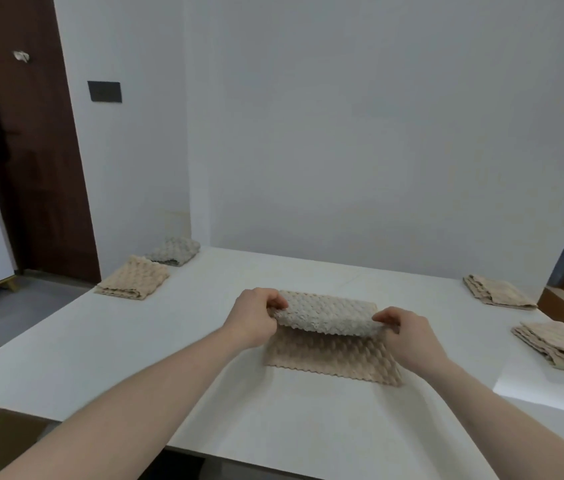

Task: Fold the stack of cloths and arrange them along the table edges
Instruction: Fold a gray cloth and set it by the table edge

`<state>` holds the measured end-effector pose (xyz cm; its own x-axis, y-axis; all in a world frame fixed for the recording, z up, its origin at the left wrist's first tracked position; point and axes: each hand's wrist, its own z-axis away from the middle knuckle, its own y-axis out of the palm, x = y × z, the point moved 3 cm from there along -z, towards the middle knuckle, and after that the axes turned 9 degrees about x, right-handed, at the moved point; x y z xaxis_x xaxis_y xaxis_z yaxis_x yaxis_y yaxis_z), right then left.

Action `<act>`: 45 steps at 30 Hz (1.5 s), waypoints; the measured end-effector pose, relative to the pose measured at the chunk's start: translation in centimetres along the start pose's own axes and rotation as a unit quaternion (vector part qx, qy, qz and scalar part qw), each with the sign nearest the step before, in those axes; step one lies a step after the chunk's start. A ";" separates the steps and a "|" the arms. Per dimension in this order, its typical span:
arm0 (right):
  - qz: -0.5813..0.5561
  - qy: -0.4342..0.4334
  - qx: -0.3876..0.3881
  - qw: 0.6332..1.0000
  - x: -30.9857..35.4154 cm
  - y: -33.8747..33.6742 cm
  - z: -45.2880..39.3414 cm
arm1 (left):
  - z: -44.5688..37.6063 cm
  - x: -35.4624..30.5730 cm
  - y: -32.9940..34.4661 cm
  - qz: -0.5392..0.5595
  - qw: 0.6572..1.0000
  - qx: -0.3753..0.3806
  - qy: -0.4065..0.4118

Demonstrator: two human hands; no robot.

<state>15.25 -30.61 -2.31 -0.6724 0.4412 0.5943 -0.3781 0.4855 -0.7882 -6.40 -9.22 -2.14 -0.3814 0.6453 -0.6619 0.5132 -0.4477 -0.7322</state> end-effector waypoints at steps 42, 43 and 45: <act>-0.101 -0.158 -0.029 0.982 6.4 -9.1 8.9 | 9.2 -7.4 -9.9 -0.037 0.993 0.067 0.089; -0.100 -0.145 -0.027 0.984 5.7 -8.7 8.4 | 8.7 -7.0 -9.5 -0.040 0.994 0.064 0.082; -0.089 -0.120 -0.021 0.988 4.4 -7.7 7.1 | 7.5 -6.2 -8.6 -0.048 0.995 0.057 0.070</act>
<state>10.68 -37.75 5.30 -0.7315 0.1559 0.6638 -0.4808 0.5724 -0.6642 -14.25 -14.04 7.03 -0.3090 0.7652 -0.5649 0.3859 -0.4420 -0.8098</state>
